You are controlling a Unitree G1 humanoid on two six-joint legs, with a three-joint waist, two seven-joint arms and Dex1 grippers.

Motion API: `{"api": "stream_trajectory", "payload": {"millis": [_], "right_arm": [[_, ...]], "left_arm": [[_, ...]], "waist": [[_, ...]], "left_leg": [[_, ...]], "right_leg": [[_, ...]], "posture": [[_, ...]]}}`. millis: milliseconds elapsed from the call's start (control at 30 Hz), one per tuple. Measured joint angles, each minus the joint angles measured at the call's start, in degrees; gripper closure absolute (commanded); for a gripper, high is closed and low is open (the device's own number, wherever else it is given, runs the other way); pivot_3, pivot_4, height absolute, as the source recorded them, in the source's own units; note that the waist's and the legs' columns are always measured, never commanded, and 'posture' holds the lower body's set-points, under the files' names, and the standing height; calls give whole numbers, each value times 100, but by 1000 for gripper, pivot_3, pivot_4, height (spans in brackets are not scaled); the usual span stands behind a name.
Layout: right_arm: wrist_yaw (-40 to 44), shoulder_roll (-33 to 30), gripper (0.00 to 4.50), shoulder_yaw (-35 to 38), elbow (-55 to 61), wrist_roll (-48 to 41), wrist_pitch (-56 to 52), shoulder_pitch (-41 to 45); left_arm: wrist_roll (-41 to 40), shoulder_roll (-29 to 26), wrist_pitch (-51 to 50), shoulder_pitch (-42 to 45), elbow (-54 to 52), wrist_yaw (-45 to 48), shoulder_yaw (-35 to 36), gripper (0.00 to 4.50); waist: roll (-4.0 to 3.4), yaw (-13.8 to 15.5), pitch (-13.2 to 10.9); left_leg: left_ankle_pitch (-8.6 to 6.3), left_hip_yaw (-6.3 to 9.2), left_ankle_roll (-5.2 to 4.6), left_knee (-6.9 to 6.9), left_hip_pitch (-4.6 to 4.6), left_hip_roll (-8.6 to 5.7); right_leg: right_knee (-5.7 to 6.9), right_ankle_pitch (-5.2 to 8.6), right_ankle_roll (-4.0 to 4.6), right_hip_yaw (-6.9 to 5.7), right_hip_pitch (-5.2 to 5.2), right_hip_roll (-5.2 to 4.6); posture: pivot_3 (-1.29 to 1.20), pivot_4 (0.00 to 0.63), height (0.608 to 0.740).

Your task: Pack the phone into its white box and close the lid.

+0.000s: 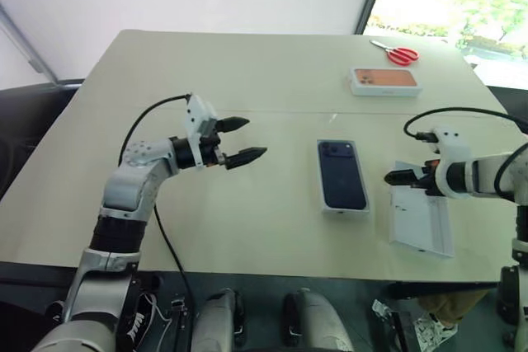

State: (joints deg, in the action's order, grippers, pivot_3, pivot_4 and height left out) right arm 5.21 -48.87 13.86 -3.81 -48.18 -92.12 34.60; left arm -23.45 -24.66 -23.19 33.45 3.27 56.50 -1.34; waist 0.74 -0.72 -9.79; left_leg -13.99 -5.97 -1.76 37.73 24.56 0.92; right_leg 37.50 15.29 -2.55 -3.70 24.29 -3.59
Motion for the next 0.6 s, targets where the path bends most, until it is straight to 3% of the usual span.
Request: {"api": "stream_trajectory", "payload": {"millis": [333, 600], "right_arm": [[-2121, -261, 21, -11, -167, -2526, 0, -61], [-3691, -263, 21, 44, -440, -3901, 22, -187]], "left_arm": [[42, 51, 2, 2, 71, -210, -6, 0], [49, 114, 9, -10, 69, -331, -13, 0]], "waist": [[3, 17, -1], [3, 13, -1]], "left_leg": [[1, -2, -7, 8, 7, 1], [1, -3, -9, 11, 9, 2]], "right_leg": [[2, -9, -22, 0, -2, 8], [2, -9, -28, 0, -2, 14]], "posture": [[0, 150, 740], [0, 150, 740]]}}
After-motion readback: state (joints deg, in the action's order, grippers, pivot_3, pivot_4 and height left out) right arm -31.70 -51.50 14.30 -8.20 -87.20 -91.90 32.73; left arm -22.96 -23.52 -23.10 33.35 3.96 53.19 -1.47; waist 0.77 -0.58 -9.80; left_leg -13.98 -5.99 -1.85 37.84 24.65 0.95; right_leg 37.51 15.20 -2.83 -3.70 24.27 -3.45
